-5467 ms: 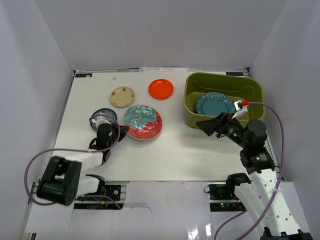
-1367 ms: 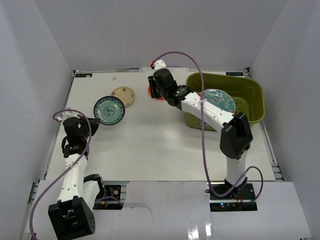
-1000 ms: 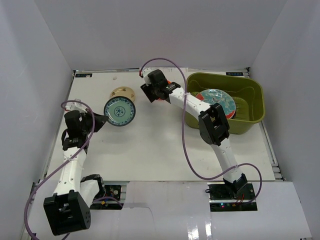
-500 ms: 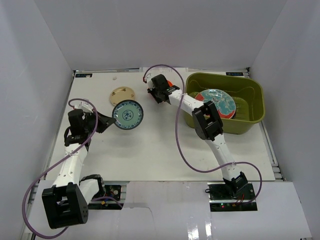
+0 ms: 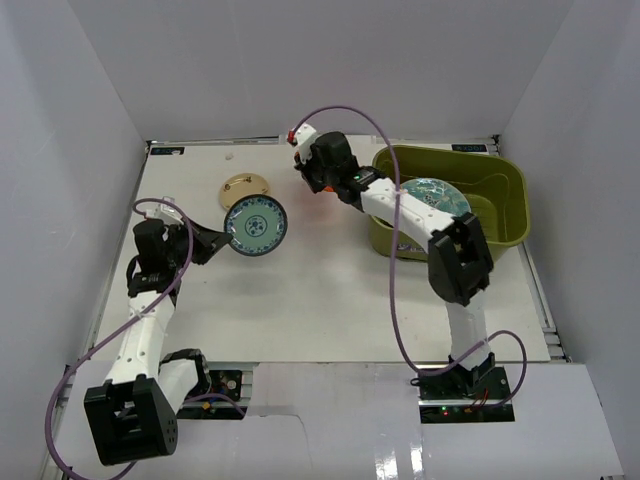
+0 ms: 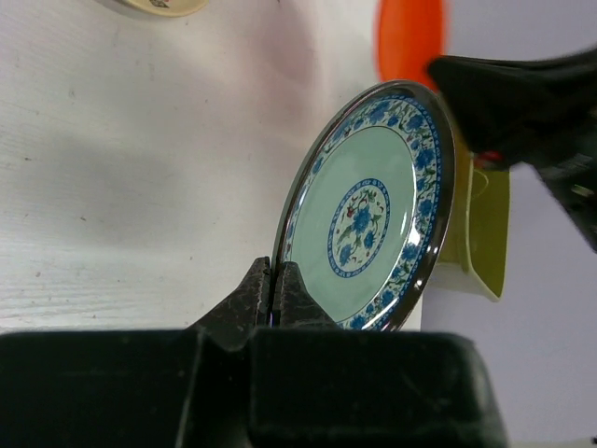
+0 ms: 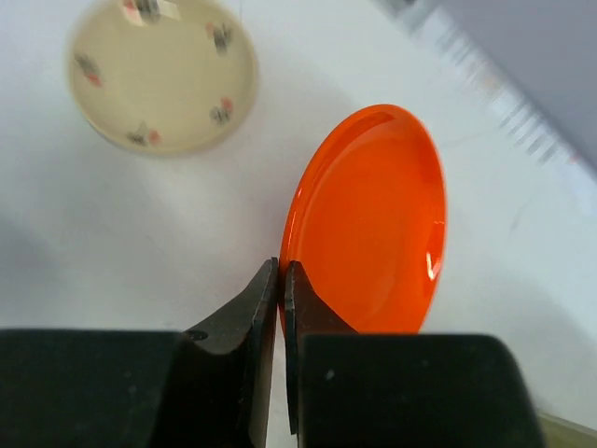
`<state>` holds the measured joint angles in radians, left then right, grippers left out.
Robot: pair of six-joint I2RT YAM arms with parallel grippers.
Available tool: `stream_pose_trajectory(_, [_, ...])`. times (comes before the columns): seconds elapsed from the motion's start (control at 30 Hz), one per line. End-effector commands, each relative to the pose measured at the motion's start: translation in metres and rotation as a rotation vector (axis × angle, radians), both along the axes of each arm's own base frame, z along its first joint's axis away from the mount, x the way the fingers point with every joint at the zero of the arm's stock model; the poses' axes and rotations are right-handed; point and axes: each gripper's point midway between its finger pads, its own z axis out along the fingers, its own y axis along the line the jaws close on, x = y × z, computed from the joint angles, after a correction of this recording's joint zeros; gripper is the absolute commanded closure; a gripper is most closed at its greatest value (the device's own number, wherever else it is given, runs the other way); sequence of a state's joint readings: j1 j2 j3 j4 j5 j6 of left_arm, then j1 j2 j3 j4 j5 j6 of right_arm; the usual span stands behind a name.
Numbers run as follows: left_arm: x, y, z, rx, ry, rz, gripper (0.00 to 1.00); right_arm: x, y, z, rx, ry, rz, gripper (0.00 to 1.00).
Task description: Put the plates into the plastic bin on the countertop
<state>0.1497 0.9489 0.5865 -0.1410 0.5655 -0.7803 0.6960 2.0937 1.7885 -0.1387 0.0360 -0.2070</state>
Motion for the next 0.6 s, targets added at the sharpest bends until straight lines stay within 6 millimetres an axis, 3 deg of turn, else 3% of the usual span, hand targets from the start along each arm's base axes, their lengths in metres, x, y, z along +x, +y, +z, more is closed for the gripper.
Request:
stream_pose_trajectory(0.0, [-0.003,-0.01,0.027,-0.034,-0.083,-0.033,1.0,-0.03,-0.011,0.191,0.327,-0.298,0.031,0.92])
stream_pose_trajectory(0.07, [-0.007,-0.016,0.037,-0.04,-0.109,-0.048,1.0,-0.049,-0.041,0.225,0.362,-0.339,-0.03,0.92])
stream_pose_trajectory(0.13, [-0.009,-0.023,0.049,-0.041,-0.141,-0.058,1.0,-0.056,-0.072,0.229,0.338,-0.344,-0.132,0.92])
stream_pose_trajectory(0.17, [-0.01,-0.031,0.055,-0.035,-0.155,-0.068,1.0,-0.069,-0.096,0.225,0.318,-0.343,-0.181,0.92])
stream_pose_trajectory(0.23, [-0.013,-0.047,0.065,-0.025,-0.184,-0.09,1.0,-0.074,-0.14,0.202,0.238,-0.31,-0.326,0.92])
stream_pose_trajectory(0.27, [-0.014,-0.061,0.076,-0.009,-0.214,-0.095,1.0,-0.088,-0.165,0.183,0.225,-0.279,-0.386,0.92])
stream_pose_trajectory(0.33, [-0.015,-0.076,0.086,-0.001,-0.232,-0.113,1.0,-0.096,-0.199,0.156,0.192,-0.239,-0.463,0.92])
stream_pose_trajectory(0.37, [-0.016,-0.092,0.082,0.006,-0.214,-0.153,1.0,-0.105,-0.214,0.153,0.207,-0.241,-0.496,0.92])
stream_pose_trajectory(0.4, [-0.011,-0.097,0.094,0.009,-0.232,-0.148,1.0,-0.108,-0.228,0.119,0.154,-0.198,-0.529,0.92])
stream_pose_trajectory(0.43, [-0.009,-0.103,0.096,0.009,-0.23,-0.157,1.0,-0.104,-0.247,0.108,0.135,-0.183,-0.578,0.92])
stream_pose_trajectory(0.47, [-0.004,-0.114,0.101,0.019,-0.232,-0.163,1.0,-0.106,-0.256,0.09,0.102,-0.141,-0.593,0.92])
stream_pose_trajectory(0.57, [-0.001,-0.136,0.109,0.046,-0.248,-0.193,1.0,-0.097,-0.274,0.065,0.053,-0.085,-0.632,0.92])
